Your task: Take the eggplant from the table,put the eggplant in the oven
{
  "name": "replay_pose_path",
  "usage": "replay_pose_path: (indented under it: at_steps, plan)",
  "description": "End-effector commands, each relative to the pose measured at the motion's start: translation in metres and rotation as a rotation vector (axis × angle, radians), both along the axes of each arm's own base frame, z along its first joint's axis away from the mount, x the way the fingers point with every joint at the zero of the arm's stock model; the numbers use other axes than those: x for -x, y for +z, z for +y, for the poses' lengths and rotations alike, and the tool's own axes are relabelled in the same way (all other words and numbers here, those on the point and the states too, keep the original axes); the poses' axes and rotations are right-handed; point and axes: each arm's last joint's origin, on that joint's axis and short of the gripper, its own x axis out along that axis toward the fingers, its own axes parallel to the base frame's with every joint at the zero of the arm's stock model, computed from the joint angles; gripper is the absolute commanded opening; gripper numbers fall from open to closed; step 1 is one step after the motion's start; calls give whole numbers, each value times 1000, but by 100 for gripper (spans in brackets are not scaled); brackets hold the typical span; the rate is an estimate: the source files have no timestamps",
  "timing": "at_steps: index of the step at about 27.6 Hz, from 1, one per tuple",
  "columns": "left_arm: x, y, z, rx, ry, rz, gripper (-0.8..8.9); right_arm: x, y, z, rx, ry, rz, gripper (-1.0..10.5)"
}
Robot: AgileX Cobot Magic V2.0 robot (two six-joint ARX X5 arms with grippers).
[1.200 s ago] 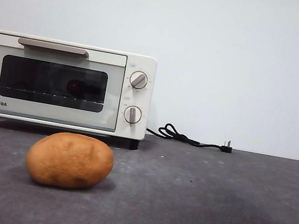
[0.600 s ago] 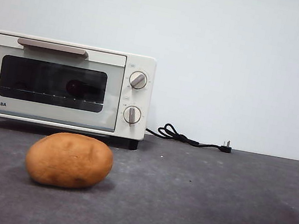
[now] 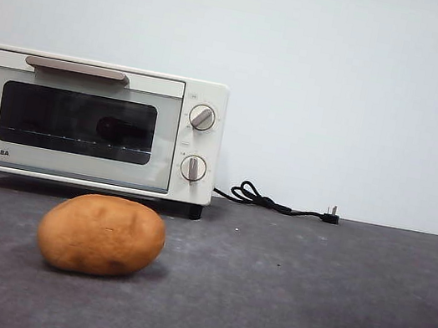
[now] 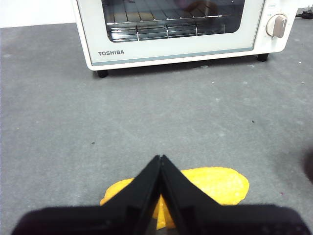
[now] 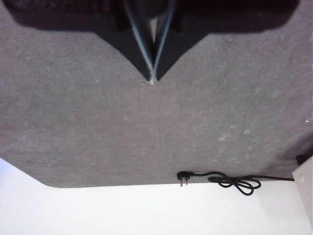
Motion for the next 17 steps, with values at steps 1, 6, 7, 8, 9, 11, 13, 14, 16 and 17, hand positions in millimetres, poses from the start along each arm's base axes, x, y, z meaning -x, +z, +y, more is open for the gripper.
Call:
replay_pose_path:
  at_steps: [1, 6, 7, 8, 9, 11, 13, 14, 16, 17]
  plan:
    - [0, -2, 0, 10, 3, 3, -4, 0, -5, 0, -13, -1, 23, 1]
    - [0, -2, 0, 10, 3, 3, -4, 0, -5, 1, -19, 33, 24, 1]
    - [0, -2, 0, 10, 3, 3, -4, 0, -5, 1, -18, 33, 23, 1]
    - [0, -2, 0, 10, 3, 3, -4, 0, -5, 1, -18, 33, 23, 1]
    - [0, -2, 0, 10, 3, 3, -4, 0, -5, 1, -18, 33, 23, 1]
    - [0, -2, 0, 10, 3, 3, -4, 0, -5, 1, -18, 31, 25, 1]
    - [0, -2, 0, 10, 3, 3, -4, 0, -5, 1, -18, 32, 26, 1]
    - [0, -2, 0, 10, 3, 3, -4, 0, -5, 1, -18, 32, 26, 1]
    - [0, -2, 0, 10, 3, 3, -4, 0, -5, 1, -18, 32, 26, 1]
    - [0, -2, 0, 10, 3, 3, -4, 0, -5, 1, -18, 32, 26, 1]
